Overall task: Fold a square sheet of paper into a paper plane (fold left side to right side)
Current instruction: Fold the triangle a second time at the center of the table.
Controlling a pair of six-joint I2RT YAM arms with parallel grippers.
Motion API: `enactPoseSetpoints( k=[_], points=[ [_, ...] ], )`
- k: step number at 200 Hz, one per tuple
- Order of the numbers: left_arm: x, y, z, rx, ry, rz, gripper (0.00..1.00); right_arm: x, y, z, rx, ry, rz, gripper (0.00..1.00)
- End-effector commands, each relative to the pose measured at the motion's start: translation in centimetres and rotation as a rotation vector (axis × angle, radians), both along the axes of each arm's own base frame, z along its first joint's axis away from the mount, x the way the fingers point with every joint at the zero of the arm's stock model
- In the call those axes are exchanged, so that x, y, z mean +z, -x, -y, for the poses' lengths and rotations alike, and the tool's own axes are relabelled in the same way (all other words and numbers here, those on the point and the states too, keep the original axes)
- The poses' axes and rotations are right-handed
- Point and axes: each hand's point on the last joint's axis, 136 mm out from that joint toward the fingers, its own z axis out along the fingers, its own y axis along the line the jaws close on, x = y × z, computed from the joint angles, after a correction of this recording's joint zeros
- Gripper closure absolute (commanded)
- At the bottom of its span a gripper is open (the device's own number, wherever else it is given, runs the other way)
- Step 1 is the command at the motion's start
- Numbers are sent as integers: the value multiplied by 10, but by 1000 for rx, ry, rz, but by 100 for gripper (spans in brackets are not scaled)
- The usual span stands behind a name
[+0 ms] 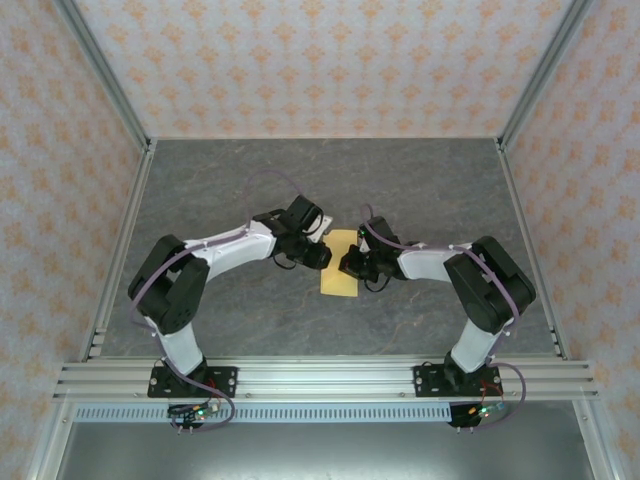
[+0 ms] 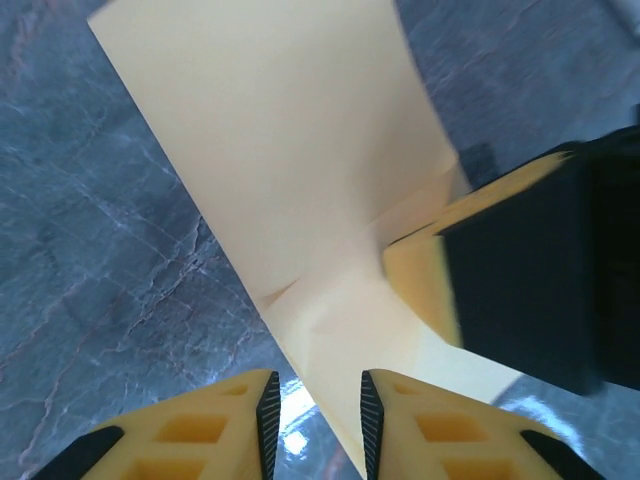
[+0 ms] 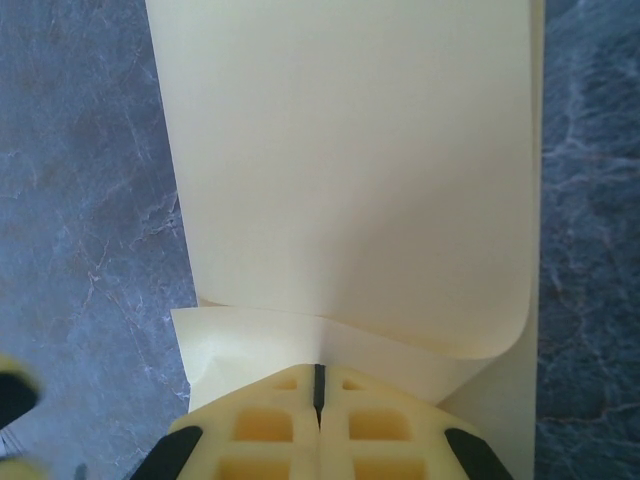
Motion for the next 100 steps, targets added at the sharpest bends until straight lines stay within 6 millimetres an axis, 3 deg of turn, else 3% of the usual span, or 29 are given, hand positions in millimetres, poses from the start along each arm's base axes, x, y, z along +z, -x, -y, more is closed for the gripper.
enactPoseSetpoints(
  k=[1, 51, 100],
  points=[
    [13, 12, 3, 9, 75, -32, 73, -36, 22, 25, -10, 149, -98, 98],
    [15, 46, 36, -41, 337, -198, 78, -34, 21, 24, -5, 146, -95, 98],
    [-13, 54, 41, -26, 343, -289, 79, -33, 21, 23, -3, 147, -95, 98]
  ],
)
